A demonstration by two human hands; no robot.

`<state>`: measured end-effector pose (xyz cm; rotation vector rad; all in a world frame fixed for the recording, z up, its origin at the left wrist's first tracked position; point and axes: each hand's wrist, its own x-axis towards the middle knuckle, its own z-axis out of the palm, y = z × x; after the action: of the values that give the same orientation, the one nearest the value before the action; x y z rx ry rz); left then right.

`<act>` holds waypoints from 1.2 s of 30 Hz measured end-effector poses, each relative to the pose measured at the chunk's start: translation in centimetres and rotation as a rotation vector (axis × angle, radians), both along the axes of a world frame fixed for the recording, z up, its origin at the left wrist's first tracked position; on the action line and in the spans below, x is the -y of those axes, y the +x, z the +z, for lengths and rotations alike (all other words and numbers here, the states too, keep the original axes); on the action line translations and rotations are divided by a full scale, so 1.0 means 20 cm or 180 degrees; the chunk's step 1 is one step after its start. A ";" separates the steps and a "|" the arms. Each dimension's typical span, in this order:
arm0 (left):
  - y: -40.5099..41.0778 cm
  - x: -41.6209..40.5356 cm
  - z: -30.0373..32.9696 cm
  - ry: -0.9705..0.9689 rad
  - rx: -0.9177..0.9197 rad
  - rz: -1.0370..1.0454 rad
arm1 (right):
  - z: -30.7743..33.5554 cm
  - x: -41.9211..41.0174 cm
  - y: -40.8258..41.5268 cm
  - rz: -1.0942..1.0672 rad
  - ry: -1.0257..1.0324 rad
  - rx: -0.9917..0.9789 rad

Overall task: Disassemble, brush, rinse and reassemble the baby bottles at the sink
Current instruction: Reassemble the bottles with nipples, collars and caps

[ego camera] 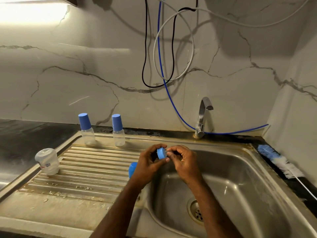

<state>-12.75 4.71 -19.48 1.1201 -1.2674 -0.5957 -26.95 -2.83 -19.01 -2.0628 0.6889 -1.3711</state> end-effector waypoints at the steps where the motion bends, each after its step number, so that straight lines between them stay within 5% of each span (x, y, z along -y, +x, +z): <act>1: 0.01 0.00 0.00 -0.0004 0.0001 -0.0008 | 0.01 -0.01 0.00 -0.0002 -0.0186 -0.0098; 4: 0.01 -0.01 0.01 0.0051 -0.0100 -0.0166 | 0.01 0.00 -0.01 0.0018 -0.0142 -0.0167; 10: 0.00 -0.02 0.01 0.0373 -0.0562 -0.0575 | 0.00 0.01 -0.03 0.0425 0.1414 0.0543; 16: 0.03 -0.03 0.05 0.0698 -0.1477 -0.1014 | 0.03 0.01 -0.04 0.0922 0.0764 -0.0051; 22: 0.00 -0.02 0.04 0.1033 -0.1177 -0.1007 | 0.06 0.00 -0.07 0.0897 0.0711 -0.0236; 29: 0.00 -0.02 0.01 0.0480 -0.0733 -0.0714 | 0.07 0.01 -0.07 0.0489 0.0853 -0.0067; 36: -0.01 -0.02 0.02 0.0555 -0.1334 -0.1043 | 0.05 0.01 -0.09 0.0713 0.1362 0.0466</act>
<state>-12.97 5.17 -19.06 0.8695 -1.0491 -1.1421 -28.74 -3.10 -17.97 -1.6305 0.6056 -1.1207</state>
